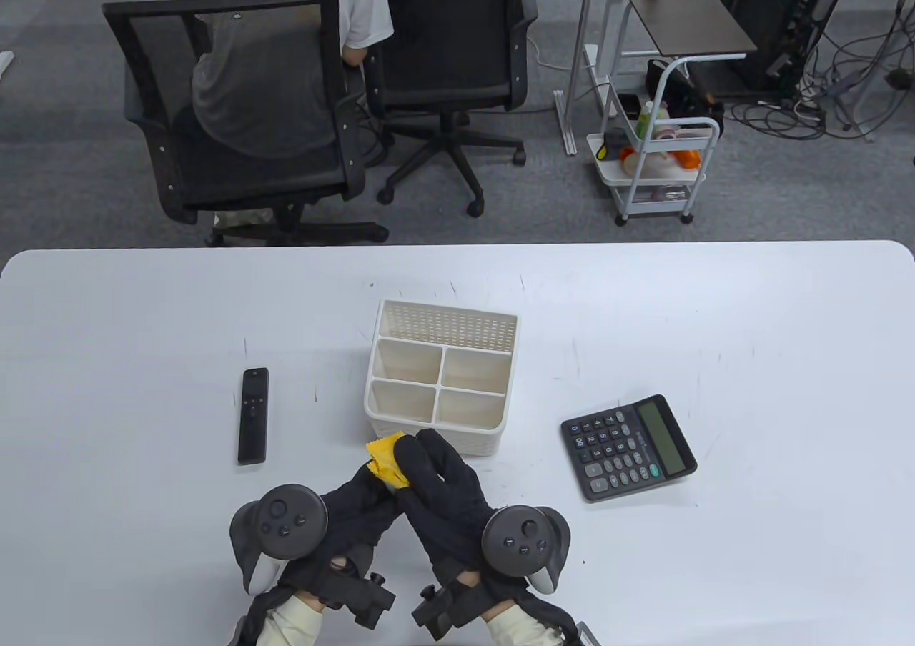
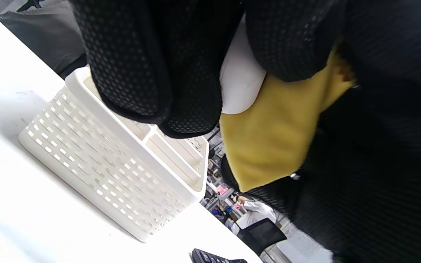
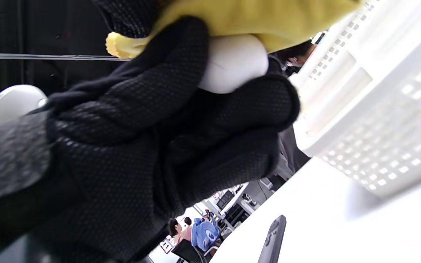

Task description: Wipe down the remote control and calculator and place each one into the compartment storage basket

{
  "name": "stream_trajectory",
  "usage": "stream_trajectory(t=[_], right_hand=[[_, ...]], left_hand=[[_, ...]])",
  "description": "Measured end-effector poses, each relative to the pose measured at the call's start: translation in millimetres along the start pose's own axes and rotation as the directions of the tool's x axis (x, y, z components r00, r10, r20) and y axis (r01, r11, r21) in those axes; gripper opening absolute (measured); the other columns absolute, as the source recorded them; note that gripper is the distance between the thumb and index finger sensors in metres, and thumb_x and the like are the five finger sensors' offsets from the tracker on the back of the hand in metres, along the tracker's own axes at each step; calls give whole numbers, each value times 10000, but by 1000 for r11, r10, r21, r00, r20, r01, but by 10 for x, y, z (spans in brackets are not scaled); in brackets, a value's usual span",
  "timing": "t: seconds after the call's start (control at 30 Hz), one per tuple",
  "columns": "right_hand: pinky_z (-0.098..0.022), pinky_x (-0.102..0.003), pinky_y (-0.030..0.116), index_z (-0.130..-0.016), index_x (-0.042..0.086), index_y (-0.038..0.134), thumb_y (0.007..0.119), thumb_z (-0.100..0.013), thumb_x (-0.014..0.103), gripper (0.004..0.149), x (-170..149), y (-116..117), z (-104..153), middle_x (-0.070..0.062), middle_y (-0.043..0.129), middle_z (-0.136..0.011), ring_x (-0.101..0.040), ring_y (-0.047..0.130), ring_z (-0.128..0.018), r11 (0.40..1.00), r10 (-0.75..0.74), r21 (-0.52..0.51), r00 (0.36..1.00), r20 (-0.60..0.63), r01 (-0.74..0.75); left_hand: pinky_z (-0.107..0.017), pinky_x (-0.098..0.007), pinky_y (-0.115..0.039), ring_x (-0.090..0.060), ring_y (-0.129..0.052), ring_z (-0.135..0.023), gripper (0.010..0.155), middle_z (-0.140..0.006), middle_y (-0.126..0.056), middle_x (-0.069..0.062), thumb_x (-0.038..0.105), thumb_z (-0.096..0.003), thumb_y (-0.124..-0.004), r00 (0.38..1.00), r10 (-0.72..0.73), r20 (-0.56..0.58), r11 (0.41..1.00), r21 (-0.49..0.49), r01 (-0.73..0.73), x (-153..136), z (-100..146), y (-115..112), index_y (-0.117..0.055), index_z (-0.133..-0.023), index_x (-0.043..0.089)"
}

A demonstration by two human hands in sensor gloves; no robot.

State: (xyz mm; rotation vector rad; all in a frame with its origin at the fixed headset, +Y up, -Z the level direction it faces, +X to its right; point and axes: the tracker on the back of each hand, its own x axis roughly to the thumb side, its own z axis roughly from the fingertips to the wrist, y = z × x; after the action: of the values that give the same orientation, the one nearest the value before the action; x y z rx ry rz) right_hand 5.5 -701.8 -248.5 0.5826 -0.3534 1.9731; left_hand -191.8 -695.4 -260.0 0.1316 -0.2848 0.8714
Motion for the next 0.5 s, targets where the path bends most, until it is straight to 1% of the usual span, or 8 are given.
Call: stream_trajectory(t=[0.03,0.13,0.23,0.3,0.37,0.43,0.5], right_hand=[[-592,-763,436,-1110,131,537,646,-603,308,547,58,21,6,-255,504,-1117,-473,581,-927,1000,19,-2,1000,16,-19],[-599,-758,454,-1123,41,427,644,-602,306,624,84,49,7,-279,500,-1134,-501,566,-961,1000,-8,-1,1000,17,8],[-607,-752,457,-1126,26,376,653,-602,321,663,12,71,-7,-280,445,-1155,-495,519,-1008,995,-92,34,996,-8,92],[-607,-754,446,-1127,10,328,655,-603,345,703,-40,83,-8,-292,405,-1160,-496,495,-1019,994,-104,44,994,-31,105],[-604,-755,440,-1126,7,280,651,-606,361,731,-77,90,-6,-301,379,-1162,-501,476,-1023,992,-106,67,993,-46,109],[-608,-750,447,-1123,0,295,649,-605,357,723,-85,87,3,-305,392,-1157,-502,486,-1018,992,-90,81,994,-67,96],[-607,-742,465,-1122,11,331,652,-603,342,694,-65,81,12,-297,417,-1153,-500,501,-1011,993,-88,73,994,-57,92]], left_hand=[[-429,-321,-1004,-155,-1141,-626,604,-831,-997,-96,394,-452,-870,1000,-8,1,1000,-8,8,-1,-2,-4,-739,-975,120],[-418,-319,-1008,-149,-1147,-610,603,-820,-1004,-93,401,-449,-871,998,-64,1,998,5,64,-6,10,4,-748,-967,118],[-415,-318,-1009,-150,-1150,-605,597,-812,-1010,-98,397,-443,-881,997,-70,16,998,6,70,-3,19,12,-764,-958,120],[-415,-319,-1010,-152,-1150,-606,596,-814,-1010,-95,397,-440,-887,998,-55,41,998,4,55,10,17,12,-768,-957,124],[-416,-317,-1011,-151,-1151,-606,598,-813,-1011,-95,396,-440,-888,998,-60,36,998,16,59,20,21,23,-767,-957,121],[-418,-320,-1011,-157,-1149,-613,601,-816,-1009,-98,393,-440,-888,999,-46,29,998,36,45,5,22,45,-760,-961,120],[-420,-319,-1011,-156,-1148,-616,602,-819,-1007,-99,392,-443,-885,999,-36,18,999,34,35,-16,24,54,-755,-964,119]])
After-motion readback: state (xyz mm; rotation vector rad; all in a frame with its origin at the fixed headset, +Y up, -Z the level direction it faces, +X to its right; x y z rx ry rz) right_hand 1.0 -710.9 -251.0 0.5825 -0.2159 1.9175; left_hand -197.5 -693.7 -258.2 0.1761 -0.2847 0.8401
